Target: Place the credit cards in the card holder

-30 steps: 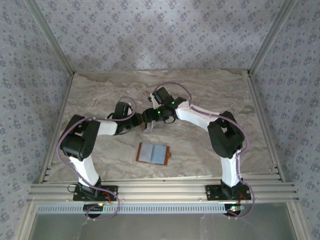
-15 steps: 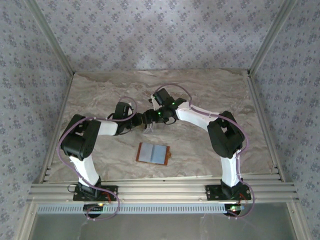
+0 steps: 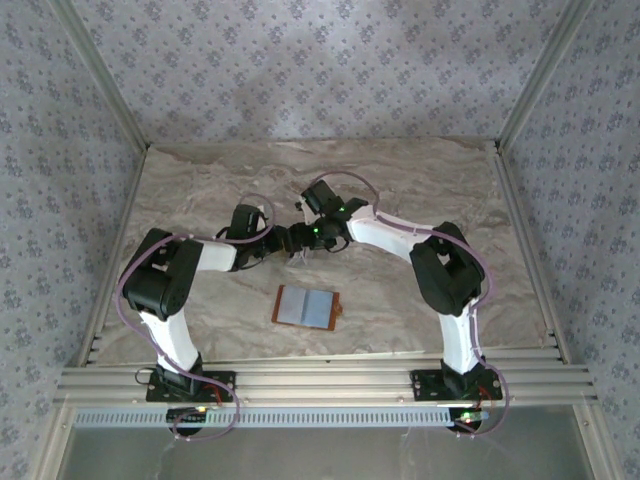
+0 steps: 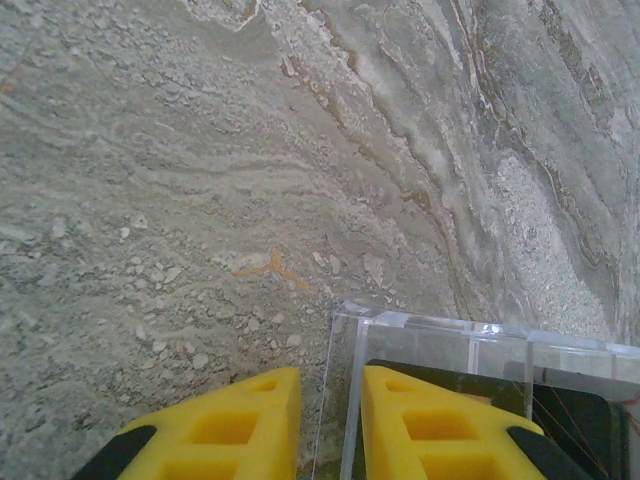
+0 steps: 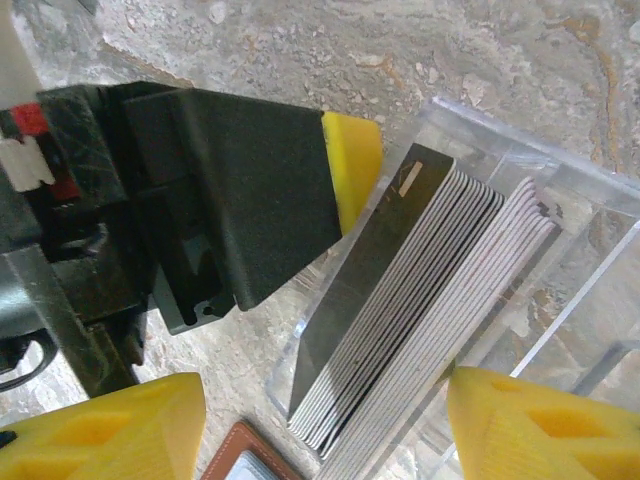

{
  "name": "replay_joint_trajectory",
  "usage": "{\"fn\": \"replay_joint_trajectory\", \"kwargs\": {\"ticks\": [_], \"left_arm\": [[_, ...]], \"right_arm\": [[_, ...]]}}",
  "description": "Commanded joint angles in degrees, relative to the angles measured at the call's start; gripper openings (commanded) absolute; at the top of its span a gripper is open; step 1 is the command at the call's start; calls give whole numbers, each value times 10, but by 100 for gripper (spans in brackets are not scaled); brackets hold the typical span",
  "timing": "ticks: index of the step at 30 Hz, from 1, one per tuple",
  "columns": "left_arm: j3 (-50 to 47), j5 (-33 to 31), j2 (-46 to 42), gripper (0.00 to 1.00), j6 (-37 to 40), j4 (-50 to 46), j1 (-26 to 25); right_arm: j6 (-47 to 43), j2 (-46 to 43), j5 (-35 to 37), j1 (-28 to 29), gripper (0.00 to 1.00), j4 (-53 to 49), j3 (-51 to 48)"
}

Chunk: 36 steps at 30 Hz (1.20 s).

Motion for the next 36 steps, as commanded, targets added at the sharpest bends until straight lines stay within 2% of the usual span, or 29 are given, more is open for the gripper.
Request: {"fn": "replay_joint_trajectory", "kwargs": {"ticks": [1, 7, 24, 36], "left_arm": [[-9, 14, 24, 23, -6, -11, -16], [-11, 15, 24, 23, -6, -9, -16], [-12, 13, 28, 23, -7, -7, -16], [-13, 12, 30, 23, -6, -6, -16]], "right_arm": [[6, 15, -33, 5, 67, 7, 8], [4, -20, -29, 2, 66, 42, -24], [12, -53, -32, -5, 53, 72, -54], [21, -47, -30, -14, 35, 65, -55]]}}
